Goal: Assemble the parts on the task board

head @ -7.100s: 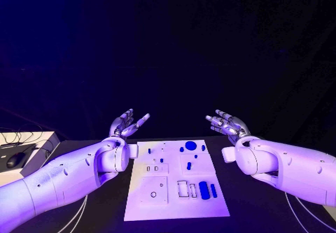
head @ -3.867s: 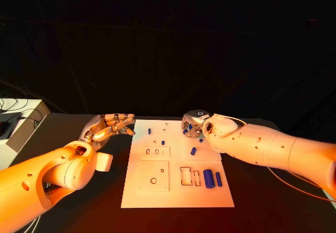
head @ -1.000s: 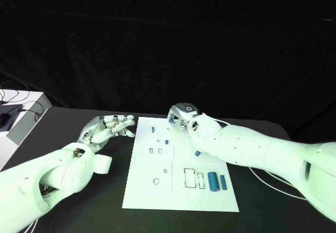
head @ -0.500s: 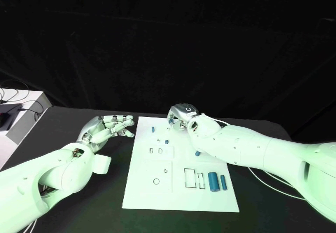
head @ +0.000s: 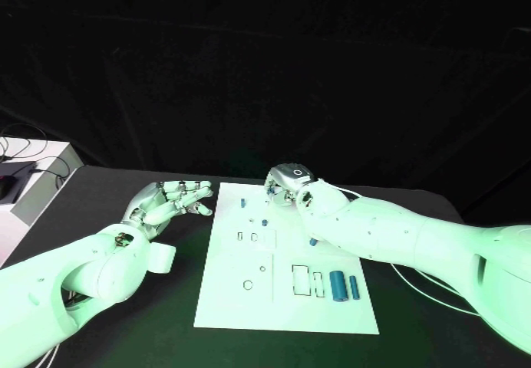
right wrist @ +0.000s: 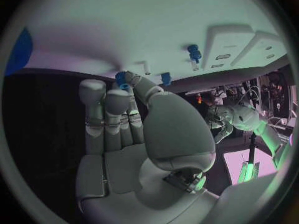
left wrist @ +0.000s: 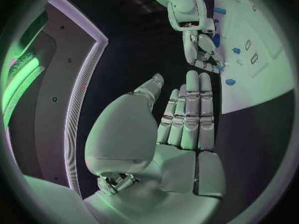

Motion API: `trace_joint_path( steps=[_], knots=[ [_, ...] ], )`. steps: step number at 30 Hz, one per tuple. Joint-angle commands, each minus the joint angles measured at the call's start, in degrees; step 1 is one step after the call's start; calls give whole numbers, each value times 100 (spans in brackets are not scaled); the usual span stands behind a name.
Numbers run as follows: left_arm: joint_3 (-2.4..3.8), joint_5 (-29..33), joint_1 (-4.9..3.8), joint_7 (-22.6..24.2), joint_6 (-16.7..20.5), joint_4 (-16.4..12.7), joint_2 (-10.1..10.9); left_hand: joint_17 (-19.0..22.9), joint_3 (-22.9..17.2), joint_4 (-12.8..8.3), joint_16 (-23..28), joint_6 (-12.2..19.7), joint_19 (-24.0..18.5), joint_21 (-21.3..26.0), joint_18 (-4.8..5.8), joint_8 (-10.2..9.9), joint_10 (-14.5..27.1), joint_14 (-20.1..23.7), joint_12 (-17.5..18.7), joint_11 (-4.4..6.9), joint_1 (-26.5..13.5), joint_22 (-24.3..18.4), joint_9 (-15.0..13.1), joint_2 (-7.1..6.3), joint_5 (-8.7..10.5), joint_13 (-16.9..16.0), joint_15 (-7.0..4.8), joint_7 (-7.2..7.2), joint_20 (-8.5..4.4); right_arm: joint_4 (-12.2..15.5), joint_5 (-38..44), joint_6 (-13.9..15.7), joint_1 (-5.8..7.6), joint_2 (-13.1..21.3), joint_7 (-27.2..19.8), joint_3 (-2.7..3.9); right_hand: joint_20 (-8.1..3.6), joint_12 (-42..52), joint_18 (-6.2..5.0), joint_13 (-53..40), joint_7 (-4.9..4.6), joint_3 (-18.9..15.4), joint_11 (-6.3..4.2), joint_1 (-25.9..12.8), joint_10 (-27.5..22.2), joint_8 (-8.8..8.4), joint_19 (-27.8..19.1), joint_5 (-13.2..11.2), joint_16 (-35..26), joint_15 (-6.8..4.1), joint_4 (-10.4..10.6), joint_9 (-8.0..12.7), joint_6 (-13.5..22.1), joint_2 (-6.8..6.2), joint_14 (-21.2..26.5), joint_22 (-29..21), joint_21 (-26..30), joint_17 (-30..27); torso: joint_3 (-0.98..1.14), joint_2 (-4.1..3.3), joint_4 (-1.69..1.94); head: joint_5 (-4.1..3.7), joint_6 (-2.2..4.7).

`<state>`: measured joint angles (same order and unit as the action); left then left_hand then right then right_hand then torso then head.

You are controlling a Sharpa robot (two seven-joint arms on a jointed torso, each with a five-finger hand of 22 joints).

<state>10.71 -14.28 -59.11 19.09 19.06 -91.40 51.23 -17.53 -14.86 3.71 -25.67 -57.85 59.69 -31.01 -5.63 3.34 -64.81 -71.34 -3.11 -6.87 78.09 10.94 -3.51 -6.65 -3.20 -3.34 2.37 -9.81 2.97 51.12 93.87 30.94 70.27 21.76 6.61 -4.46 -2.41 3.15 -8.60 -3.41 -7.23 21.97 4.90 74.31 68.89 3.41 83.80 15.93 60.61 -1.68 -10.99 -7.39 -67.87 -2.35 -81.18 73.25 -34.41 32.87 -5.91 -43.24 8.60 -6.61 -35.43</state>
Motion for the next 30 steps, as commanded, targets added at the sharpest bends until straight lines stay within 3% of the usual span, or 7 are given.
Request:
trace_joint_path(
  steps=[1, 7, 9, 12, 20, 25, 30],
  knots=[
    [6, -23, -3, 15, -77, -17, 1, 14, 33, -6, -25, 39, -19, -38, -42, 16, 44, 30, -25, -1, 32, -21, -1, 46, 13, -5, 6, 4, 18, -52, 10, -72, -6, -18, -85, -4, 24, 22, -172, -3, -13, -37, -39, -5, -75, 16, 231, 21, -66, 39, 40, 46, 68, -76, 31, -56, 183, -25, -3, -6, -2, 9, -6],
    [7, -23, -3, 9, -75, -15, 7, 18, 34, -6, -25, 47, -21, -42, -42, 15, 48, 32, -25, -1, 35, -30, -1, 46, 13, -5, 6, 3, 19, -96, -77, 60, -7, -30, -162, -7, 134, 28, -346, 0, -140, -294, 165, -33, -854, 14, 174, -2, -347, 160, 117, 241, 384, -312, 28, -437, 1126, -182, -6, -9, -8, 12, 5],
    [8, -23, -3, 8, -76, -13, 7, 18, 34, -6, -25, 47, -21, -42, -42, 15, 48, 32, -25, -1, 35, -30, -1, 46, 13, -5, 6, 3, 19, -90, -110, 107, -7, -28, -190, -7, 188, 29, -430, 1, -143, -614, 210, 108, -1089, 15, 220, 2, -448, 191, 187, 327, 444, -296, -11, -626, 1458, -245, -5, -12, -9, 13, 10],
    [8, -23, -3, 7, -75, -9, 6, 18, 34, -6, -25, 47, -21, -42, -42, 15, 48, 32, -25, -1, 35, -30, -1, 46, 13, -5, 6, 3, 19, -74, -131, 146, -7, -21, -213, -8, 218, 24, -462, 2, -122, -895, 237, 239, -1228, 13, 254, 0, -468, 208, 284, 342, 537, -306, -32, -711, 1552, -256, -5, -14, -5, 10, 11],
    [9, -23, -3, 9, -76, 2, 8, 24, 37, -6, -22, 61, -22, -47, -42, 15, 59, 33, -25, -4, 41, -42, -1, 45, 13, -5, 8, 3, 19, 127, -194, 328, -7, 121, -263, -8, 231, 21, -480, 4, -120, -1051, 239, 376, -1256, 11, 260, -5, -463, 214, 439, 343, 550, -340, -31, -754, 1517, -255, -2, -16, -12, 14, 24],
    [9, -22, -2, 18, -91, 11, 10, 26, 35, -8, -23, 31, -24, -50, -42, 17, 51, 32, -26, 5, 48, -50, -2, 49, 13, -5, 4, 27, 19, 466, -330, 491, -2, 396, -288, -3, 223, 19, -489, 4, -123, -1079, 221, 381, -1174, 12, 263, 2, -450, 202, 489, 343, 553, -371, -39, -781, 1532, -258, 7, -13, -42, 25, 61],
    [9, -22, -2, 29, -101, 15, 16, 26, 32, -9, -24, 17, -24, -52, -42, 19, 50, 31, -26, 7, 50, -51, -3, 52, 13, -5, 2, 33, 18, 958, -699, 664, 14, 848, -361, 38, 157, 13, -433, -8, -135, -997, 82, 302, -464, 15, 274, 17, -380, 115, 500, 344, 537, -333, -61, -725, 1327, -237, 33, -8, -80, 48, 83]
  ],
)
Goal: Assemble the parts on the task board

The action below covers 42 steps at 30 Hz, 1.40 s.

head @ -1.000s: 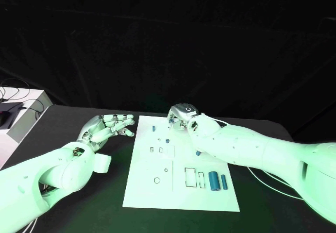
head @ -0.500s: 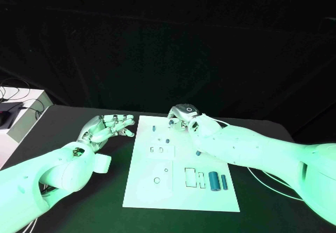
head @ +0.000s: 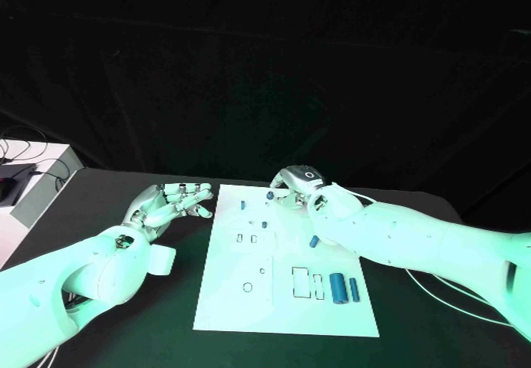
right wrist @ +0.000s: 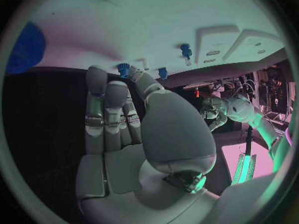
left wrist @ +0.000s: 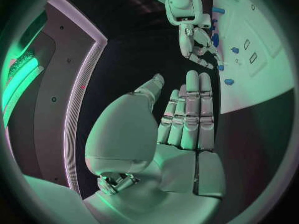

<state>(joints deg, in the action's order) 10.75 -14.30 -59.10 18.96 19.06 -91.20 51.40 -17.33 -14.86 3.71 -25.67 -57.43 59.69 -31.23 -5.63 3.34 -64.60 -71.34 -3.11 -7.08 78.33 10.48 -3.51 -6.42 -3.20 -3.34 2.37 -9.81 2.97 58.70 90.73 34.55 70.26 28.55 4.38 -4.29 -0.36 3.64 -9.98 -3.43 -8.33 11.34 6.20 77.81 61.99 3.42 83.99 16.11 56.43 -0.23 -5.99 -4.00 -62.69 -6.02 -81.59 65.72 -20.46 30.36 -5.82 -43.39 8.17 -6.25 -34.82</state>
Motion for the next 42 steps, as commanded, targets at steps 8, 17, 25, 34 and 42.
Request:
trace_joint_path(
  steps=[8, 17, 25, 34, 42],
  knots=[
    [5, -20, 0, 50, -118, 30, 2, 6, 32, -8, -25, -48, -25, -35, -41, 20, 20, 32, -26, 31, 24, -7, -4, 30, 13, -5, 2, 39, 17, 1119, -1242, 161, 103, 1157, -254, 106, -334, 601, 14, -527, 72, -79, -557, -69, 1879, 35, 279, 115, 198, -366, -116, 7, -9, -41, -47, 312, -780, 130, 77, 15, -95, -1, 80],
    [4, -20, 5, 54, -140, 91, -24, 6, 32, -8, -25, -48, -25, -35, -41, 20, 20, 32, -26, 31, 24, -7, -4, 30, 13, -5, 2, 39, 17, 1376, -1555, -236, 149, 1728, -336, 121, -418, 4126, 206, -4933, 65, -989, -535, 16, 187, 53, 290, 171, 447, -349, -132, -17, 141, 246, -2, 700, -1576, 427, 145, 19, -138, 24, 122],
    [4, -20, 19, 50, -159, 131, -51, 7, 30, -9, -29, -69, -28, -46, -38, 20, 13, 34, -25, 33, 24, -16, -5, 30, 13, -5, 0, 39, 14, 1285, -1120, -636, 155, 1765, -145, 122, -252, 30, 57, -772, 50, -857, -199, -117, 602, 31, 279, 54, 403, -128, -14, -17, 160, 158, 10, 655, -1277, 436, 158, 23, -141, 21, 103],
    [3, -20, 26, 45, -167, 145, -59, 7, 30, -9, -29, -69, -28, -46, -38, 20, 13, 34, -25, 33, 24, -16, -5, 30, 13, -5, 0, 39, 14, 1043, -122, -1040, 153, 1542, 244, 116, -27, 5, -201, -2, 14, -804, 22, 129, -181, 22, 272, -35, 447, 43, 297, 12, 427, -202, 57, 543, -1011, 351, 140, 23, -139, 5, 72],
    [3, -20, 28, 41, -173, 161, -70, 7, 30, -9, -29, -69, -28, -46, -38, 20, 13, 34, -25, 33, 24, -16, -5, 30, 13, -5, 0, 39, 14, 804, 136, -1180, 149, 1359, 386, 112, -49, 5, -183, -12, -89, -847, -11, 196, 107, 14, 274, -78, 451, 19, 561, 15, 787, -378, 59, 505, -973, 290, 138, 22, -138, -4, 52]
  ],
)
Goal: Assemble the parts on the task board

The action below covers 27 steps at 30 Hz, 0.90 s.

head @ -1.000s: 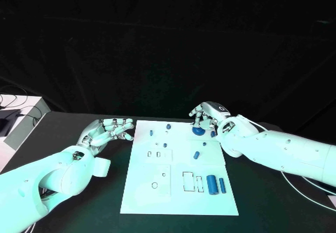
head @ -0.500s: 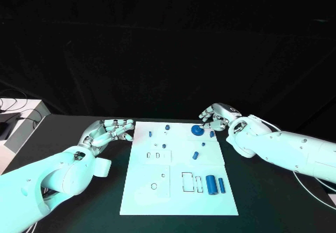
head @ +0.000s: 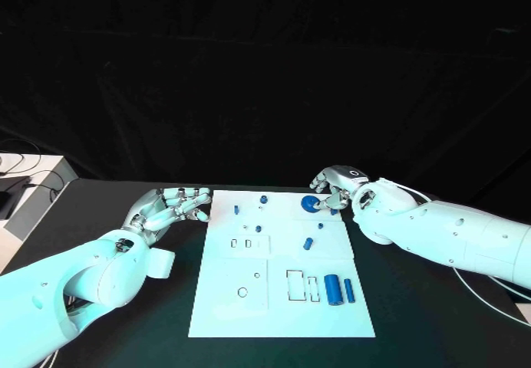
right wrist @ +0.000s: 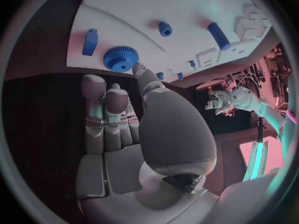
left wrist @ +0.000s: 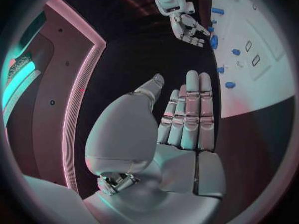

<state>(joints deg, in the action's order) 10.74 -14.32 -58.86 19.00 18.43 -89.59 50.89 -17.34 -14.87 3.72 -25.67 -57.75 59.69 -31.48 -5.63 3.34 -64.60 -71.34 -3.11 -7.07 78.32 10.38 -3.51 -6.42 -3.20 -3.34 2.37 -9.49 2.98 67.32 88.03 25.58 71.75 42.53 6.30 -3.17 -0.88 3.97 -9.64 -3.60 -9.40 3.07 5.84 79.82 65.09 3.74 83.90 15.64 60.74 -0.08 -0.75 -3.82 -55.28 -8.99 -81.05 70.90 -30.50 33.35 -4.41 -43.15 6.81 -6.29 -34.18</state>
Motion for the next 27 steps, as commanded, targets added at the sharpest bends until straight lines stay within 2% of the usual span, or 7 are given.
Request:
trace_joint_path(
  steps=[1, 4, 8, 12, 14, 17, 27],
  knots=[
    [4, -18, 4, 36, -111, 3, -23, 8, 31, -9, -29, -37, -28, -20, -38, 20, 13, 34, -25, 33, 24, -5, -5, 30, 13, -5, 0, 7, 13, -83, 421, -296, 0, -60, 201, 0, 20, -26, -230, 14, 58, -22, 52, 18, -428, -18, 284, -32, 23, 22, 58, -6, 26, -98, 6, -21, 43, -15, -3, -1, -3, 1, -11],
    [4, -18, 7, 36, -111, 11, -30, 8, 31, -9, -29, -37, -28, -20, -38, 20, 13, 34, -25, 33, 24, -5, -5, 30, 13, -5, 0, 7, 13, -142, 453, -291, -1, -112, 218, -1, 62, -10, -282, 16, 58, 27, 77, 109, -529, -17, 284, -30, 45, 44, 199, -5, -42, -147, 17, -35, 47, -35, -4, -1, -2, -3, -20],
    [4, -18, 13, 33, -114, 19, -39, 8, 31, -9, -29, -37, -28, -20, -38, 20, 13, 34, -25, 33, 24, -5, -5, 30, 13, -5, 0, 7, 13, -204, 502, -291, -4, -175, 244, -4, -50, 236, -191, -22, 79, 35, -98, 48, 228, -16, 283, -38, 28, -82, 145, -1, -67, -49, 6, -27, 20, -44, 3, -3, 0, -4, -32],
    [4, -18, 16, 28, -117, 27, -43, 8, 31, -9, -29, -37, -28, -20, -38, 20, 13, 34, -25, 33, 24, -5, -5, 30, 13, -5, 0, 7, 13, -277, 468, -327, -6, -238, 259, -6, -213, 1195, -54, -683, 192, -65, -405, 60, 994, -10, 294, 23, 18, -301, 39, 0, -120, -68, -16, 24, -116, -25, 8, -1, -1, 1, -39],
    [4, -18, 17, 27, -118, 29, -46, 8, 31, -9, -29, -37, -28, -20, -38, 20, 13, 34, -25, 33, 24, -5, -5, 30, 13, -5, 0, 7, 13, -314, 409, -363, -6, -265, 260, -6, -319, 2644, 82, -2059, 227, -182, -456, 7, 437, -13, 299, 122, 20, -357, -58, 2, -179, -64, -43, 73, -239, 11, 4, 1, -1, 1, -46],
    [4, -18, 18, 23, -119, 30, -50, 9, 23, -8, -34, -19, -38, -39, -35, 19, 21, 38, -25, 30, 27, -22, -4, 31, 13, -5, 2, 2, 12, -365, 229, -460, -6, -300, 264, -7, -337, 4697, 161, -4200, 222, -133, -465, -133, -597, -9, 318, 308, 133, -338, -99, -4, -323, 124, -39, 272, -705, 156, 2, 0, 0, 7, -53],
    [4, -18, 19, 9, -119, 36, -53, 9, 21, -8, -34, -18, -38, -40, -35, 19, 21, 38, -25, 29, 28, -23, -4, 32, 13, -5, 2, 1, 12, -478, -171, -590, -6, -361, 280, -7, -280, 5575, 212, -5785, 190, -79, -428, -424, -232, 2, 353, 511, 662, -283, -113, -9, -516, 258, -54, 803, -1706, 1090, 6, -3, -10, 17, -64]
  ],
)
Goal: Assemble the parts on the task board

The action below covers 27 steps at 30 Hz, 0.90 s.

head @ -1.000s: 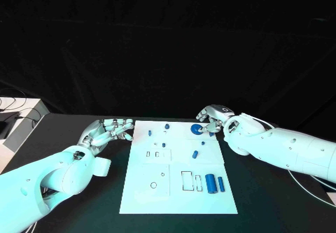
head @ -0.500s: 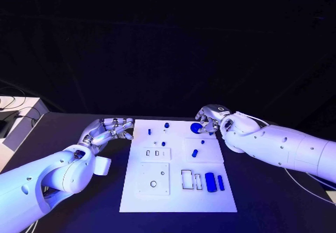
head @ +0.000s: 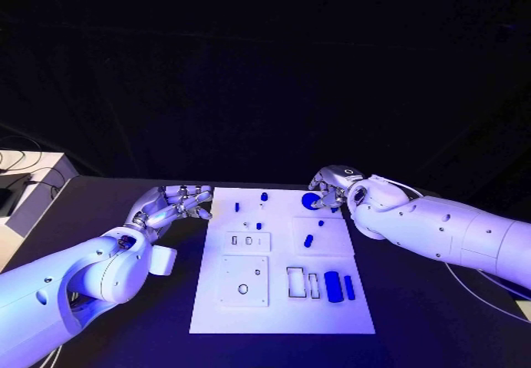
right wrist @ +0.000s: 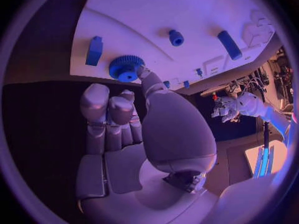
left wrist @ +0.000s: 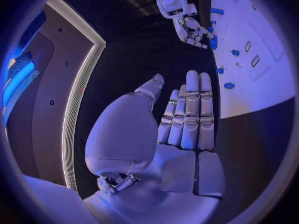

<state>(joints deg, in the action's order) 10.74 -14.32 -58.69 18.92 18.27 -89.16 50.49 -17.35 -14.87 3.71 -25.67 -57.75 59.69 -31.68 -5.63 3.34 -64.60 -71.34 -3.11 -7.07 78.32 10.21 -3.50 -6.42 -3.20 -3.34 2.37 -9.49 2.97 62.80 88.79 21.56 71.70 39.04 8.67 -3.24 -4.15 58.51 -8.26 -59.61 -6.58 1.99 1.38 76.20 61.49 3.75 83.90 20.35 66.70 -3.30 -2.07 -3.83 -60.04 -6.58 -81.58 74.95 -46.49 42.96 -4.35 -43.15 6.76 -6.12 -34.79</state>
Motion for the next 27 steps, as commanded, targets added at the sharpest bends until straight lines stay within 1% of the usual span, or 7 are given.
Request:
trace_joint_path(
  steps=[1, 6, 10, 13, 18, 21, 27],
  knots=[
    [4, -17, 3, 15, -104, -6, -14, 10, 14, -9, -36, -9, -40, -25, -36, 18, 22, 39, -26, 28, 31, -10, -3, 33, 13, -5, 2, -1, 11, -40, -271, -198, -1, -16, 45, 0, 52, 151, 78, -247, -91, 35, 22, -81, 156, 2, 356, 60, 100, 43, 32, -9, -46, 22, -6, 430, -166, 199, -1, -2, -5, 0, -3],
    [4, -17, 3, 9, -108, -2, -15, 10, 14, -9, -36, -9, -40, -25, -36, 18, 22, 39, -26, 28, 31, -10, -3, 33, 13, -5, 2, -1, 11, -113, -381, -311, 0, -38, 49, 0, 71, 395, 93, -623, -99, 63, 32, -169, 382, 3, 368, 204, 240, 58, 90, -9, -83, 41, -27, 575, -418, 496, 0, -1, -2, -10, -18],
    [4, -18, 3, 4, -110, 0, -15, 10, 9, -12, -36, -9, -41, -31, -36, 18, 23, 40, -25, 28, 35, -11, -3, 31, 13, -5, 2, -2, 10, -179, -482, -433, 0, -76, 42, 0, 84, 533, 113, -859, -113, 67, 44, -274, 509, 4, 377, 407, 335, 73, 139, -9, -69, 64, -37, 664, -614, 711, 1, -7, -3, -7, -21],
    [4, -19, 3, 0, -113, 1, -15, 10, 9, -12, -36, -9, -41, -31, -36, 18, 23, 40, -25, 28, 35, -11, -3, 31, 13, -5, 2, -2, 10, -241, -570, -476, 0, -116, 21, 0, 94, 512, 109, -907, -123, 62, 55, -324, 514, -1, 373, 439, 338, 81, 166, -7, -34, 60, -37, 668, -645, 764, 4, -13, 2, -12, -23],
    [4, -20, 3, -9, -120, 4, -16, 10, 9, -12, -36, -9, -41, -31, -36, 18, 23, 40, -25, 28, 35, -11, -3, 31, 13, -5, 2, -2, 10, -327, -677, -513, 0, -158, -9, 0, 100, 502, 107, -926, -140, 57, 65, -339, 517, -2, 372, 460, 336, 88, 175, -7, 1, 58, -41, 670, -655, 785, -2, -6, 8, -16, -49],
    [4, -21, 3, -14, -120, 8, -13, 12, -9, -21, -36, 14, -51, -46, -36, 16, 31, 45, -25, 25, 40, -16, -2, 27, 13, -5, 3, -6, 10, -372, -731, -533, 0, -177, -28, 0, 105, 491, 108, -934, -147, 45, 72, -361, 513, 1, 372, 469, 336, 94, 189, -9, 13, 52, -42, 673, -670, 800, 0, -9, -2, -7, -59],
    [4, -21, 4, -20, -121, 15, -11, 12, -9, -21, -36, 14, -51, -46, -36, 16, 31, 45, -25, 25, 40, -16, -2, 27, 13, -5, 3, -6, 10, -420, -804, -554, 0, -203, -60, 1, 112, 468, 106, -938, -169, 19, 87, -407, 499, -4, 370, 475, 343, 104, 226, -6, 59, 33, -45, 675, -679, 830, 6, -13, -6, -4, -67]
  ],
)
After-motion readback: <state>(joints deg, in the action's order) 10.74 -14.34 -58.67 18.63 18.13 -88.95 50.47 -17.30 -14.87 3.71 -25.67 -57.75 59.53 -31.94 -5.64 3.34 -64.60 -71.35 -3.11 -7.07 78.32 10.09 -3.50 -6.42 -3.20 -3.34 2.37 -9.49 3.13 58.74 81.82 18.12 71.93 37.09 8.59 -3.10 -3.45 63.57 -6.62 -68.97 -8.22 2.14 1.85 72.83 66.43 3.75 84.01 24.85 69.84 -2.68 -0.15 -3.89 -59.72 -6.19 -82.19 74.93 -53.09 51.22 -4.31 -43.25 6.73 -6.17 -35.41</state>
